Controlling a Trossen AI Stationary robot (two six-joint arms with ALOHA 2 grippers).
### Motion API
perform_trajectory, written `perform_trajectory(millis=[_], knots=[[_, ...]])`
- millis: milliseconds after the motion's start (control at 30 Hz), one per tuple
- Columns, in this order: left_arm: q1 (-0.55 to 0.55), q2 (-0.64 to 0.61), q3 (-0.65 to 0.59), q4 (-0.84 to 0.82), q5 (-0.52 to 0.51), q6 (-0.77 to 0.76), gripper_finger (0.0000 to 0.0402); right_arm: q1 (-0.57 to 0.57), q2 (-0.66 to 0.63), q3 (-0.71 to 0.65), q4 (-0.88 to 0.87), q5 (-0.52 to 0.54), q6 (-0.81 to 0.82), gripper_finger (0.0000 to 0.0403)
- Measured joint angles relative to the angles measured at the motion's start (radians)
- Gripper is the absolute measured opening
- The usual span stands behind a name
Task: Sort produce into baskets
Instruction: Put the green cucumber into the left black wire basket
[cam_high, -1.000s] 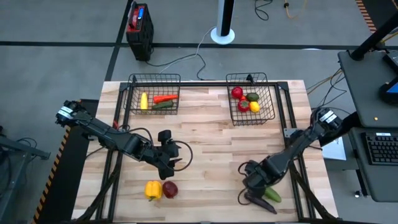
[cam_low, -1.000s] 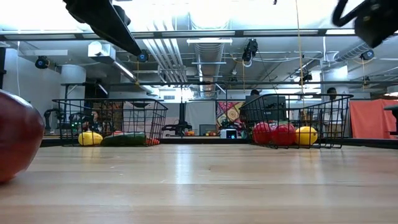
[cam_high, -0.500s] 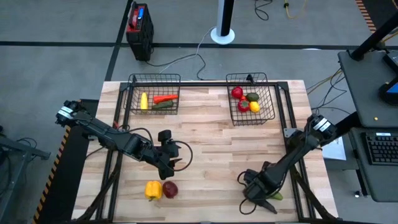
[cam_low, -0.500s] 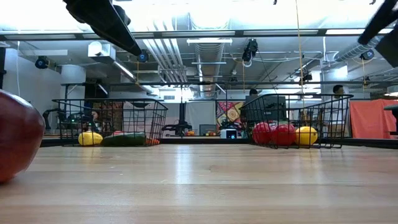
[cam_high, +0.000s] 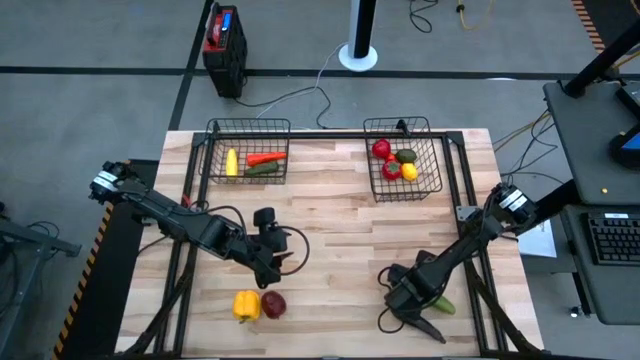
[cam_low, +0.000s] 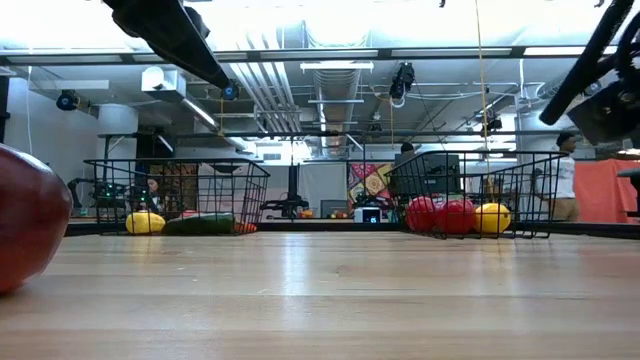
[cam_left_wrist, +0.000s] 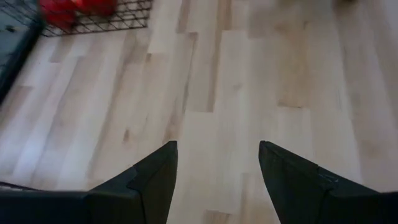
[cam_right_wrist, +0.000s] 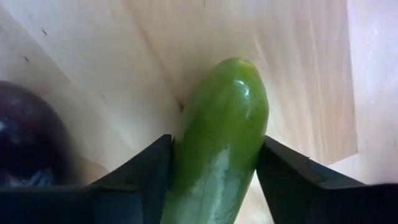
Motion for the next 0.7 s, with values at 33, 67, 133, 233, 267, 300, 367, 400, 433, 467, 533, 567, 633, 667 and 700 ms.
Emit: perform_trajectory(millis=[33,67,133,233,267,300,367,400,433,467,533,567,633,667,700], knots=[[0.000,0.000,-0.001,-0.001,-0.013,0.001,0.0208,-0.001,-0.001,0.000,0.000,0.002,-0.007,0.0193],[0.000,0.000,-0.003,0.000,-0.018,0.001,0.0208,-0.003,-0.002,0.000,0.000,0.004,-0.017,0.0185],[0.000,0.000,-0.006,0.014,-0.022,0.005,0.0208,-0.003,-0.010,-0.001,0.001,0.027,-0.025,0.0178],[-0.007,0.000,-0.012,0.072,-0.025,0.040,0.0208,-0.010,-0.047,-0.002,0.001,0.096,-0.035,0.0178],[-0.012,0.000,-0.013,0.099,-0.024,0.058,0.0208,-0.017,-0.064,-0.001,0.001,0.143,-0.041,0.0181],[-0.017,0.000,-0.013,0.128,-0.025,0.078,0.0208,-0.024,-0.084,0.001,0.005,0.199,-0.048,0.0183],[-0.025,0.000,-0.017,0.202,-0.033,0.122,0.0208,-0.047,-0.128,0.001,0.031,0.316,-0.075,0.0185],[-0.028,0.000,-0.020,0.233,-0.035,0.143,0.0208,-0.061,-0.154,-0.001,0.058,0.376,-0.097,0.0185],[-0.030,0.000,-0.024,0.266,-0.037,0.165,0.0208,-0.073,-0.180,-0.005,0.097,0.434,-0.126,0.0184],[-0.032,0.000,-0.030,0.301,-0.038,0.181,0.0208,-0.083,-0.205,-0.010,0.144,0.492,-0.167,0.0183],[-0.032,0.000,-0.046,0.377,-0.038,0.209,0.0208,-0.103,-0.251,-0.025,0.268,0.612,-0.267,0.0182],[-0.032,0.000,-0.058,0.416,-0.039,0.218,0.0208,-0.108,-0.275,-0.039,0.345,0.667,-0.328,0.0182],[-0.032,0.000,-0.091,0.503,-0.039,0.237,0.0208,-0.122,-0.320,-0.080,0.531,0.751,-0.475,0.0183],[-0.032,0.000,-0.109,0.549,-0.039,0.244,0.0208,-0.129,-0.341,-0.107,0.640,0.775,-0.557,0.0184],[-0.032,0.000,-0.129,0.606,-0.038,0.249,0.0208,-0.138,-0.358,-0.138,0.750,0.785,-0.633,0.0184]])
